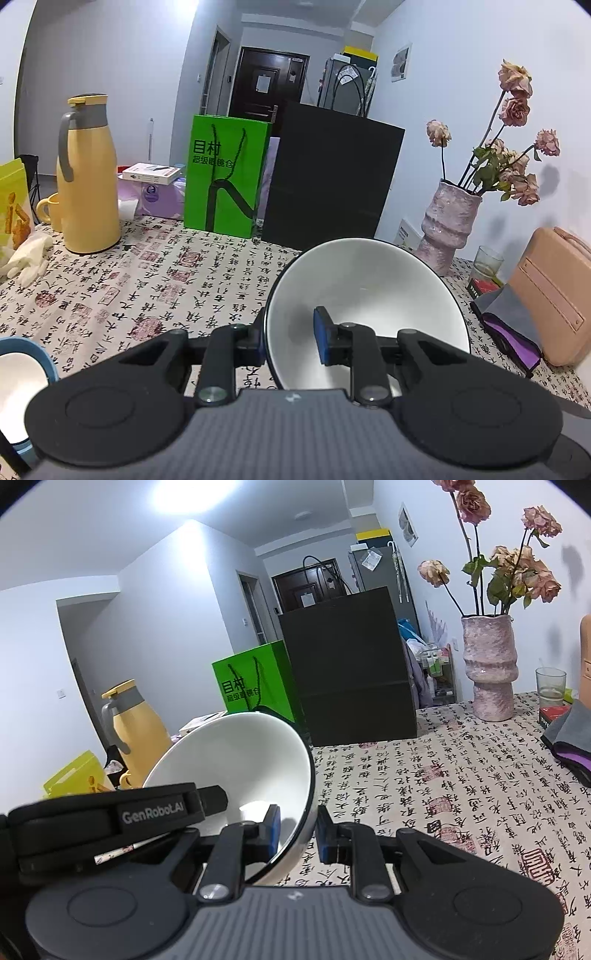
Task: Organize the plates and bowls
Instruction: 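Carry the small white bowl with both grippers toward the blue bowl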
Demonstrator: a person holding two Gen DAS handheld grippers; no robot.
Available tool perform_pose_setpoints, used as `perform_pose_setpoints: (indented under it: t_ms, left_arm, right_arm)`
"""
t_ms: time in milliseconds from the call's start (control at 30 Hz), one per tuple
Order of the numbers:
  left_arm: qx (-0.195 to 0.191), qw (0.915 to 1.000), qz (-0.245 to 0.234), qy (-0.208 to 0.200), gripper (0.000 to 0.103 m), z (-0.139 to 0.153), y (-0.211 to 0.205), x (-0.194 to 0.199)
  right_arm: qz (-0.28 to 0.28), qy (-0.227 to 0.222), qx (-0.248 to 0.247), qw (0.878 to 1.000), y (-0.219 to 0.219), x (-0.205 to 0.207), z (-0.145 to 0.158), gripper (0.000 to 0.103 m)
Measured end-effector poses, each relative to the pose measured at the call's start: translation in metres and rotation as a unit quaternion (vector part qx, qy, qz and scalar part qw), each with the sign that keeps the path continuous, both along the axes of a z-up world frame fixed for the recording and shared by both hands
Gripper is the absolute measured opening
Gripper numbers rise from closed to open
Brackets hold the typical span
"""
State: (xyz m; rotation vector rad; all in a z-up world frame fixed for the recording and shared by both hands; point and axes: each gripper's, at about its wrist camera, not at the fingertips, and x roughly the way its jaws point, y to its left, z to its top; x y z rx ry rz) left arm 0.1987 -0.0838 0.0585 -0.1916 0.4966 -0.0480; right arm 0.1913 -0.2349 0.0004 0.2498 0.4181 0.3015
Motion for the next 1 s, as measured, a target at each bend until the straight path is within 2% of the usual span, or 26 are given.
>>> perform_pose_setpoints:
  t_ms: [1000]
  left_arm:
    - [-0.014, 0.9992, 0.033, -0.017, 0.024, 0.007, 0.050, -0.052]
  right_arm:
    - [0.031, -0.017, -0.009, 0.999, 0.047, -0.042, 0.009, 0.020]
